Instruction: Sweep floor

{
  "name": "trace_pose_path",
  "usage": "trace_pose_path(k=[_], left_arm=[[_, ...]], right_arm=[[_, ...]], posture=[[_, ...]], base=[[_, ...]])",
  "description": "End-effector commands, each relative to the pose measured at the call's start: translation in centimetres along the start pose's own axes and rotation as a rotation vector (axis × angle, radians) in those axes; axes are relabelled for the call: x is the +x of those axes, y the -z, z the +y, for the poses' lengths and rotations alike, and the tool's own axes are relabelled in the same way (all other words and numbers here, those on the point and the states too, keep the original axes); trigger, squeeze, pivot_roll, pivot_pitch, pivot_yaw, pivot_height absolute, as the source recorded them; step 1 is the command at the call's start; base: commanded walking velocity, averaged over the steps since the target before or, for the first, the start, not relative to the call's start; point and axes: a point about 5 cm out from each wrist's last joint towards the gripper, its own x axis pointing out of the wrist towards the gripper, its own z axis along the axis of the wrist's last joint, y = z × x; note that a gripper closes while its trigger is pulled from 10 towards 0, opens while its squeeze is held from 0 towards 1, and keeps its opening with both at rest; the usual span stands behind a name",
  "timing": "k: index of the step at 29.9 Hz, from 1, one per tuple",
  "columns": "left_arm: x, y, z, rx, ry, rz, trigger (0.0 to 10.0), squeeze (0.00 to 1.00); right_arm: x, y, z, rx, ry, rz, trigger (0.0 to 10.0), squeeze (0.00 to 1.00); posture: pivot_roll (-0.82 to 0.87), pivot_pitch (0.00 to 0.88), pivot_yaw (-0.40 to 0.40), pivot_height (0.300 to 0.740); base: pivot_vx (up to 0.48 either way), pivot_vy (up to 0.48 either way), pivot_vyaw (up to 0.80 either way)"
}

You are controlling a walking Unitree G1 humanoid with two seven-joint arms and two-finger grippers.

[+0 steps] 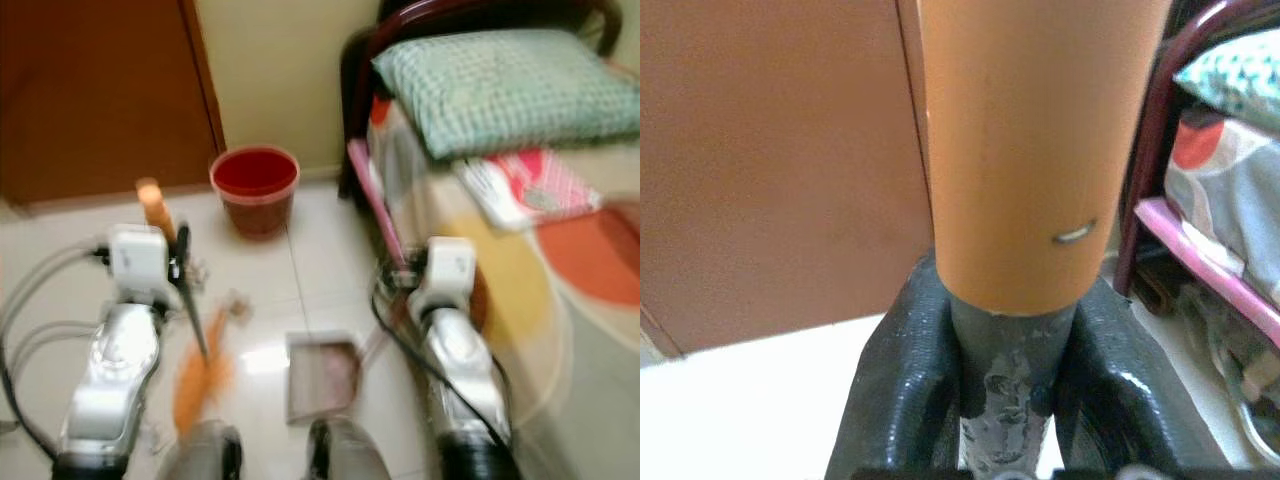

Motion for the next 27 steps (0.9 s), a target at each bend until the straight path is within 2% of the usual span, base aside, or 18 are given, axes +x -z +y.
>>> trace_pose_path(k=[1, 7, 10, 17, 23, 27], left_arm=[[0.1, -1.2, 0.1, 0.020, -0.012, -0.057, 10.0, 0.00], [0.3, -2.7, 1.9, 0.080, -0.049, -0.112, 10.0, 0.00], [0.5, -4.5, 2.9, 0.103, -0.073, -0.164, 10.0, 0.00], [0.8, -7.9, 4.2, 0.091, -0.120, -0.252, 10.0, 0.00], [1.0, -8.8, 4.7, 0.097, -0.136, -0.267, 10.0, 0.00], [0.6, -9.1, 6.2, 0.192, -0.176, -0.257, 10.0, 0.00]], right_arm=[[-0.1, -0.5, -0.6, -0.013, 0.022, -0.030, 10.0, 0.00], [0.3, -0.1, 0.0, -0.004, 0.027, -0.024, 10.0, 0.00], [0.6, -0.1, 0.1, -0.013, 0.021, -0.027, 10.0, 0.00], [2.0, -0.3, 0.7, -0.013, 0.005, -0.035, 10.0, 0.00], [2.4, -0.3, 1.1, -0.010, -0.001, -0.038, 10.0, 0.00], [2.6, 0.2, 1.4, -0.008, -0.009, -0.032, 10.0, 0.00]], posture=[[0.01, 0.182, -0.087, 0.740], [0.03, 0.171, -0.085, 0.740], [0.05, 0.164, -0.081, 0.740], [0.09, 0.147, -0.080, 0.740], [0.11, 0.141, -0.081, 0.740], [0.14, 0.137, -0.073, 0.740]], base=[[0.000, 0.000, 0.00], [0.000, 0.000, 0.00], [0.000, 0.000, 0.00], [0.000, 0.000, 0.00], [0.000, 0.000, 0.00], [0.000, 0.000, 0.00]])
